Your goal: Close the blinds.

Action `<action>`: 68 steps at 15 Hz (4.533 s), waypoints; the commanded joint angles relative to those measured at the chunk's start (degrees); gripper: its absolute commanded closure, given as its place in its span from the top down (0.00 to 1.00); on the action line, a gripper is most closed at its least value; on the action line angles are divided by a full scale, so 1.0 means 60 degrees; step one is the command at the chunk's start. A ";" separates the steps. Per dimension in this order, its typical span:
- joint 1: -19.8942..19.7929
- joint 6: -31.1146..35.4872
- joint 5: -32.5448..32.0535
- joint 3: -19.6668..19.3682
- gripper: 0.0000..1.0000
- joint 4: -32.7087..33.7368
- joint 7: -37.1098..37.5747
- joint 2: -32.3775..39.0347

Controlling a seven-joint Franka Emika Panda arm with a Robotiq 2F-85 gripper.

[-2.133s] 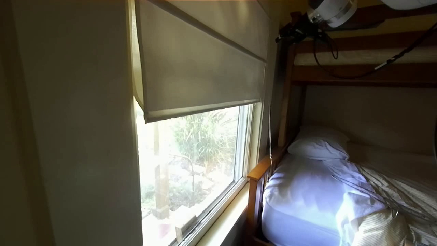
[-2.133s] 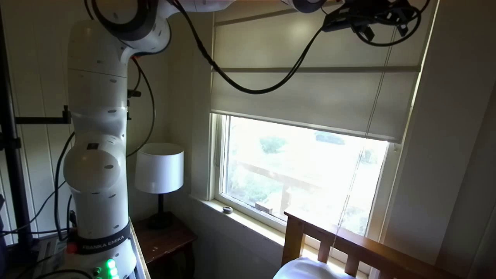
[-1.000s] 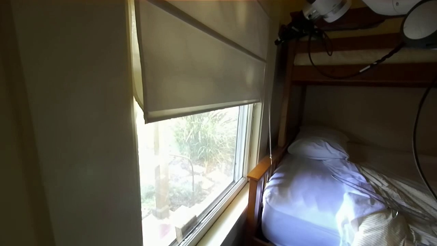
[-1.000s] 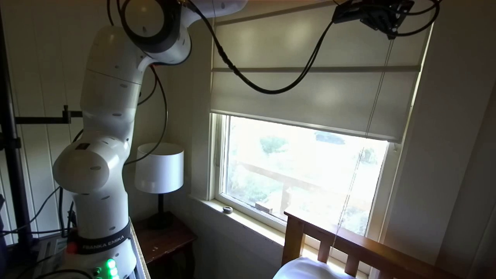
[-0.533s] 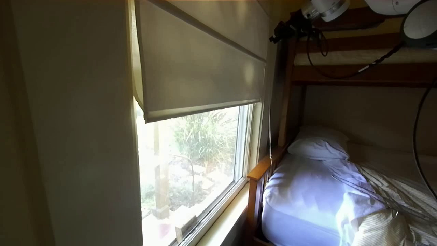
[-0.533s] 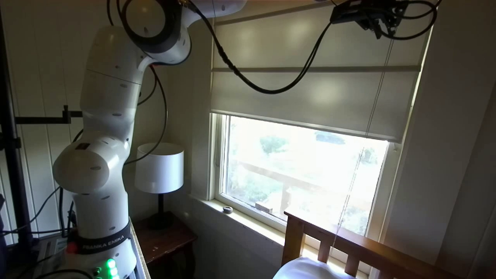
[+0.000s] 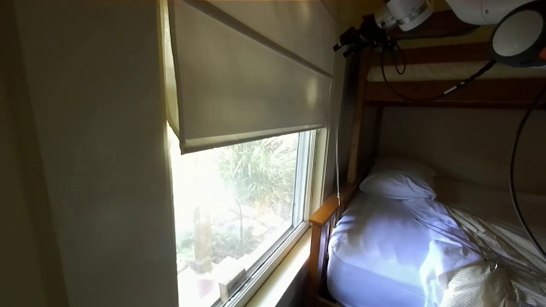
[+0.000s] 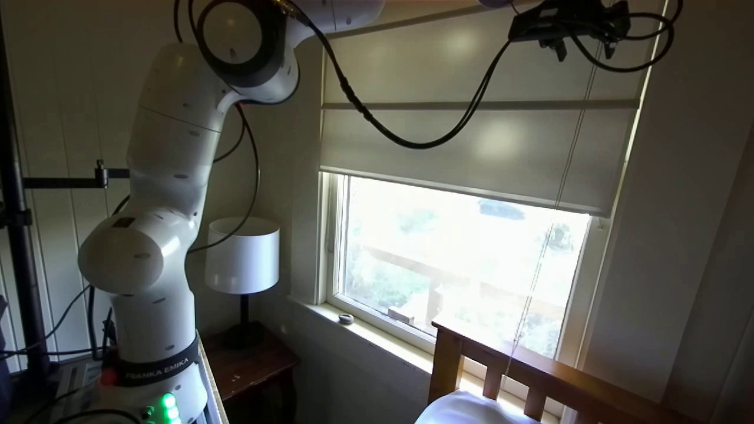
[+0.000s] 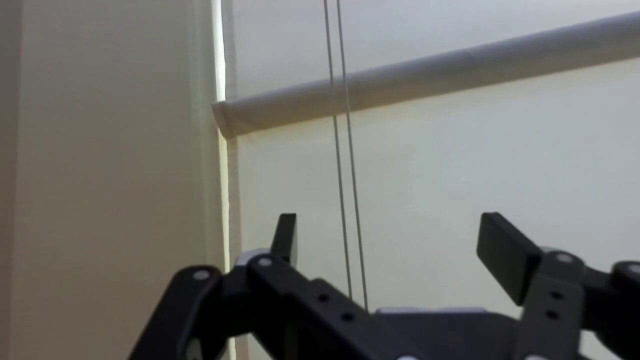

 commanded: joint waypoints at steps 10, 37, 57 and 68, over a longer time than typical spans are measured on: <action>-0.0504 -0.1110 -0.0015 -0.0051 1.00 0.1329 -0.0213 0.0969; -0.0203 -0.0543 -0.0327 -0.0072 0.00 0.1520 0.0264 0.1423; 0.1868 -0.0812 -0.1547 0.0689 0.00 -0.4239 0.0781 -0.3987; 0.3204 0.2197 -0.1217 0.1517 0.00 -0.7657 0.2368 -0.6132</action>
